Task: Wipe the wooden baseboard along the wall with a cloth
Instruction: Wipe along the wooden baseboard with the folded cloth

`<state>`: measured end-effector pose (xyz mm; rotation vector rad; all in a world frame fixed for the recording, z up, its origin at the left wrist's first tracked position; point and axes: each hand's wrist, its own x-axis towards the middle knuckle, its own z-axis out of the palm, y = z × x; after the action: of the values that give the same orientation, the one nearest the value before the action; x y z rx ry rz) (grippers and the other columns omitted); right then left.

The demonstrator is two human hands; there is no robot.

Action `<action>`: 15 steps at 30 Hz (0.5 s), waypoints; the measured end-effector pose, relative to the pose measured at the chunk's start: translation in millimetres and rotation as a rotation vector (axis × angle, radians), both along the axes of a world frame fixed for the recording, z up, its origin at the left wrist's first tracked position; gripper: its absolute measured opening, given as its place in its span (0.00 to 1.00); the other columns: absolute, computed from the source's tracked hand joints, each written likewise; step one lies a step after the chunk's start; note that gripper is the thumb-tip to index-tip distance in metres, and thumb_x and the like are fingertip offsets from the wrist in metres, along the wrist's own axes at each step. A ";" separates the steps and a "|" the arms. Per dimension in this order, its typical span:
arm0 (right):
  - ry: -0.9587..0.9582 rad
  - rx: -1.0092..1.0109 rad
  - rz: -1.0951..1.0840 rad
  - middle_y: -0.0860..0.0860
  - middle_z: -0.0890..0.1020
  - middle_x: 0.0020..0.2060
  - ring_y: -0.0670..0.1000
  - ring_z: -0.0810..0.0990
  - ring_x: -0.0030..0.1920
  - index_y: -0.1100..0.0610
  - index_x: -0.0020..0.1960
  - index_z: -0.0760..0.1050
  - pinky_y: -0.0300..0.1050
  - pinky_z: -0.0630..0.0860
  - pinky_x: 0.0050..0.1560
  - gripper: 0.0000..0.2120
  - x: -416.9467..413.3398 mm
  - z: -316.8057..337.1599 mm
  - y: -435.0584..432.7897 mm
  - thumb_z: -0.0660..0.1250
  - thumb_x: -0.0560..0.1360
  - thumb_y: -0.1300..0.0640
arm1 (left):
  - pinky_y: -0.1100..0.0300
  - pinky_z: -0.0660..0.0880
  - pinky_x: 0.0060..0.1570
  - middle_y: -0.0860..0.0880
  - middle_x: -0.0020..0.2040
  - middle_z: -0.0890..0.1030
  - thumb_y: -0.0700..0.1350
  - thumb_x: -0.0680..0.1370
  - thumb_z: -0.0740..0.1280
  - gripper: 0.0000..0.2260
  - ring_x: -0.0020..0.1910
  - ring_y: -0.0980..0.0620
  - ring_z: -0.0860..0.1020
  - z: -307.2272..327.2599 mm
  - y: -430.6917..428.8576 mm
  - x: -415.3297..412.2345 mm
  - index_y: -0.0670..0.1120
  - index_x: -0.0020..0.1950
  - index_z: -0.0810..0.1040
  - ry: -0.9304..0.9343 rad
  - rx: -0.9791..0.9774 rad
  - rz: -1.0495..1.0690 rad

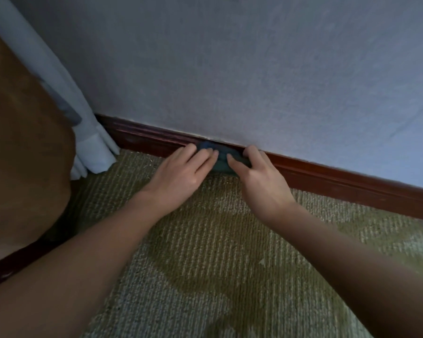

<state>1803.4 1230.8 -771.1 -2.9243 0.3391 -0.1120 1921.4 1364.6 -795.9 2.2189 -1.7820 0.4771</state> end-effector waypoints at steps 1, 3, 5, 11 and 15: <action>0.012 0.003 0.000 0.64 0.72 0.54 0.63 0.72 0.51 0.65 0.66 0.70 0.53 0.75 0.45 0.27 0.6 0.6 0.0 0.67 0.68 0.74 | 0.53 0.77 0.35 0.36 0.47 0.81 0.25 0.62 0.73 0.23 0.43 0.45 0.65 -0.5 0.1 -1.1 0.30 0.56 0.77 0.008 -0.005 0.014; 0.042 0.002 0.010 0.60 0.69 0.57 0.60 0.69 0.56 0.62 0.70 0.65 0.52 0.73 0.50 0.28 1.9 1.5 -0.1 0.64 0.71 0.72 | 0.52 0.78 0.37 0.36 0.47 0.81 0.25 0.61 0.73 0.23 0.44 0.44 0.65 -2.5 -0.3 -6.1 0.30 0.56 0.77 0.049 -0.017 0.054; 0.070 0.001 0.031 0.58 0.66 0.60 0.58 0.66 0.59 0.59 0.73 0.60 0.50 0.71 0.55 0.29 2.3 2.5 -1.6 0.62 0.73 0.70 | 0.52 0.77 0.38 0.35 0.48 0.81 0.25 0.61 0.73 0.24 0.44 0.44 0.66 -3.5 0.5 -9.2 0.30 0.56 0.77 0.070 -0.022 0.075; 0.097 -0.050 0.097 0.57 0.64 0.62 0.58 0.64 0.62 0.58 0.74 0.56 0.47 0.69 0.54 0.30 6.0 11.6 -1.7 0.61 0.74 0.67 | 0.53 0.76 0.36 0.35 0.48 0.81 0.24 0.61 0.72 0.23 0.43 0.44 0.65 -0.8 6.6 -4.1 0.29 0.55 0.77 0.022 -0.024 0.093; 0.057 -0.098 0.073 0.66 0.75 0.50 0.66 0.76 0.50 0.67 0.64 0.72 0.53 0.77 0.41 0.29 -9.4 15.2 -14.5 0.70 0.63 0.75 | 0.55 0.75 0.34 0.37 0.46 0.82 0.26 0.65 0.70 0.17 0.44 0.45 0.65 -3.9 -12.2 -18.8 0.29 0.54 0.78 0.019 -0.082 0.038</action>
<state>1794.1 1216.4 -755.9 -3.0374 0.2419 -0.0349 1902.6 1352.4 -799.9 2.1978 -1.6831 0.5253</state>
